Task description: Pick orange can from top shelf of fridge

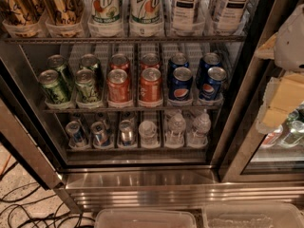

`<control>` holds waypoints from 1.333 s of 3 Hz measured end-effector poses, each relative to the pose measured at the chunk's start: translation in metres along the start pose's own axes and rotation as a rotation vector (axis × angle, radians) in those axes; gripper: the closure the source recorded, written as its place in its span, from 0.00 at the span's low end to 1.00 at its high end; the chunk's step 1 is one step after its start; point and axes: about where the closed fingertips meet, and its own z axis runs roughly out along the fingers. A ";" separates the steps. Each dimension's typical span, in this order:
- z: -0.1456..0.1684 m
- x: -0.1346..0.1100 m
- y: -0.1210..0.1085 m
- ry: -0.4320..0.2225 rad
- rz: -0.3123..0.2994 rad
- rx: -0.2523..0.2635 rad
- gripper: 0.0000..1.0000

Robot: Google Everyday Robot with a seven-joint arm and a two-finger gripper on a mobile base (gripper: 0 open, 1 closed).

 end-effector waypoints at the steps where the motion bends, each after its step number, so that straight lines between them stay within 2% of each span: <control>1: 0.000 0.000 0.000 0.000 0.000 0.000 0.00; 2: 0.002 -0.028 0.011 -0.067 -0.023 -0.017 0.00; 3: 0.000 -0.081 0.034 -0.192 -0.025 -0.048 0.00; 4: 0.008 -0.131 0.062 -0.347 0.013 -0.128 0.00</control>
Offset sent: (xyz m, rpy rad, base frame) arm -0.0114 0.0763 0.0004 0.1578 0.0085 0.1122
